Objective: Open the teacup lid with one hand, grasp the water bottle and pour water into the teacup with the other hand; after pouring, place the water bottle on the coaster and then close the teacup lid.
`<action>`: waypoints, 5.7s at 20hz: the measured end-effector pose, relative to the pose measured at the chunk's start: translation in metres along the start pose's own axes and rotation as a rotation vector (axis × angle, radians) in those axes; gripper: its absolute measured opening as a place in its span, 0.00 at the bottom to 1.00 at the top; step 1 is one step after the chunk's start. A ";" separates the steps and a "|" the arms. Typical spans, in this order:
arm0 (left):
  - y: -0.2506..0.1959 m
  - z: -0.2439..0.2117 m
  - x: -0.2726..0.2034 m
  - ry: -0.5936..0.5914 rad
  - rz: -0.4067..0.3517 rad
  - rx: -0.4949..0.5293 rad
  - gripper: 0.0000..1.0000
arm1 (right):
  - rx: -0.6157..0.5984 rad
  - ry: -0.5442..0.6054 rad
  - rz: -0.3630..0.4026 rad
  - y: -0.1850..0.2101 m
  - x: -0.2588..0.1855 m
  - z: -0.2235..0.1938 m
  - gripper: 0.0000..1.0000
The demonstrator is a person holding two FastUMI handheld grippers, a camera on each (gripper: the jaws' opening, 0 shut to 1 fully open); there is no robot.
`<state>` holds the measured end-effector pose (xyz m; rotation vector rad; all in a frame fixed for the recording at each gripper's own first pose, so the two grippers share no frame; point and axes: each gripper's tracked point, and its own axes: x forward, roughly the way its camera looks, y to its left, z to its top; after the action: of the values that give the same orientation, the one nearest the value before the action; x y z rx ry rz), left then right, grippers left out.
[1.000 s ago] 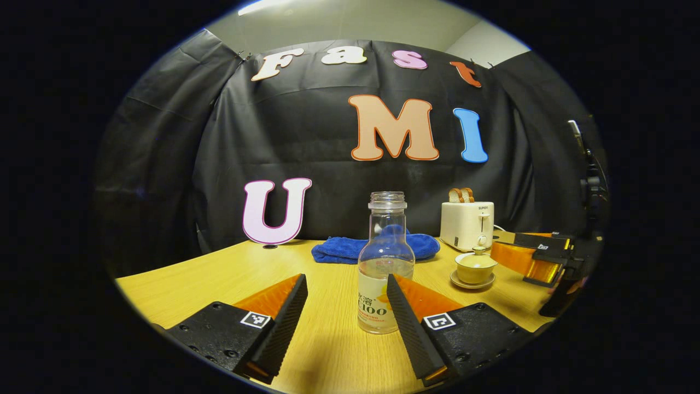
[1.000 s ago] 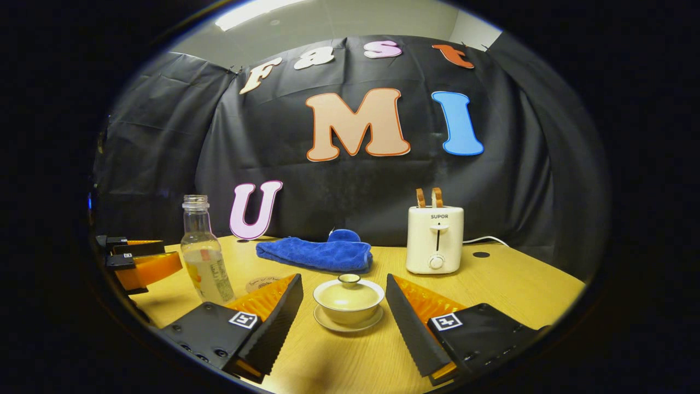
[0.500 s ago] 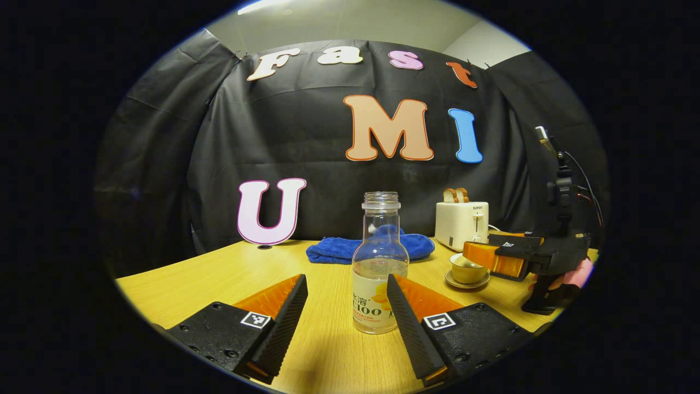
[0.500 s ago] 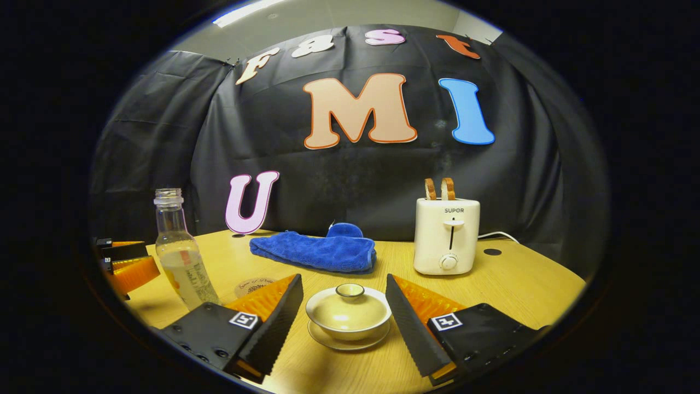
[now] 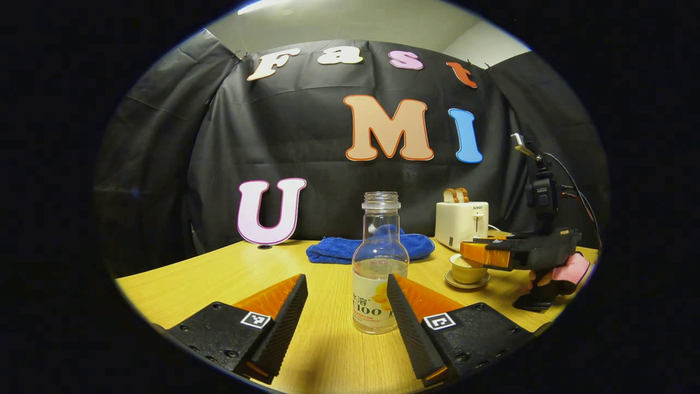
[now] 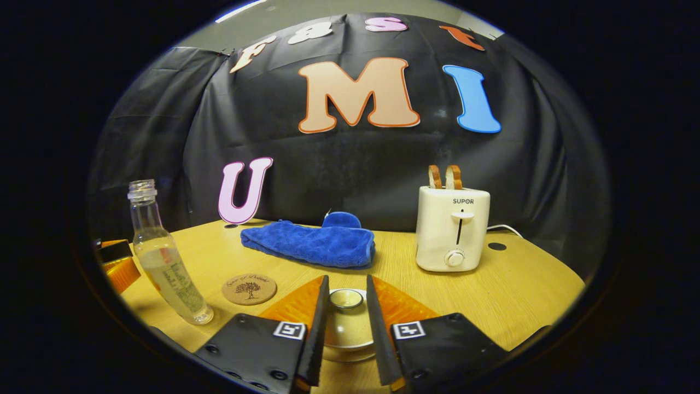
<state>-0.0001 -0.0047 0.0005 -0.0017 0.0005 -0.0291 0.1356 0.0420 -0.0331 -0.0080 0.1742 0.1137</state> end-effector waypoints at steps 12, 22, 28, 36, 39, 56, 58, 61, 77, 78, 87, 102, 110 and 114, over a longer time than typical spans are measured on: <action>0.000 0.000 0.001 0.000 0.000 0.000 0.86 | -0.008 -0.091 0.001 -0.001 -0.013 0.015 0.28; -0.004 -0.001 0.001 -0.001 -0.020 0.000 0.86 | 0.006 -0.169 -0.098 -0.021 -0.064 0.018 0.28; -0.014 -0.002 0.005 0.004 -0.065 -0.001 0.86 | 0.010 -0.177 -0.166 -0.046 -0.100 0.014 0.28; -0.033 -0.020 0.027 0.115 -0.136 0.006 0.86 | 0.009 -0.179 -0.146 -0.050 -0.128 0.010 0.28; -0.038 -0.025 0.034 0.145 -0.154 0.005 0.86 | 0.010 -0.180 -0.146 -0.054 -0.132 0.010 0.28; -0.044 -0.033 0.060 0.192 -0.137 0.033 0.72 | 0.011 -0.181 -0.183 -0.072 -0.152 0.008 0.28; -0.041 -0.032 0.062 0.187 -0.118 0.039 0.71 | 0.010 -0.181 -0.183 -0.072 -0.152 0.008 0.28; -0.039 -0.032 0.066 0.195 -0.080 0.062 0.67 | 0.010 -0.182 -0.187 -0.074 -0.153 0.008 0.28; -0.040 -0.018 0.108 0.245 -0.007 0.917 0.67 | 0.014 -0.179 -0.252 -0.114 -0.161 0.007 0.28; -0.041 -0.017 0.109 0.235 -0.010 0.963 0.67 | 0.015 -0.178 -0.257 -0.116 -0.161 0.007 0.28; -0.041 -0.022 0.115 0.247 -0.041 1.251 0.67 | 0.015 -0.179 -0.264 -0.123 -0.163 0.006 0.28; -0.078 -0.020 0.142 0.222 -0.126 1.606 0.66 | 0.016 -0.179 -0.284 -0.136 -0.167 0.005 0.28; -0.076 -0.016 0.145 0.242 -0.136 1.759 0.66 | 0.016 -0.179 -0.286 -0.136 -0.167 0.005 0.28; -0.078 -0.012 0.143 0.240 -0.145 1.809 0.66 | 0.016 -0.179 -0.284 -0.136 -0.167 0.005 0.28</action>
<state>0.1405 -0.0867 -0.0114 1.8112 0.2138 -0.1661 -0.0119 -0.1114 0.0004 -0.0067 -0.0063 -0.1699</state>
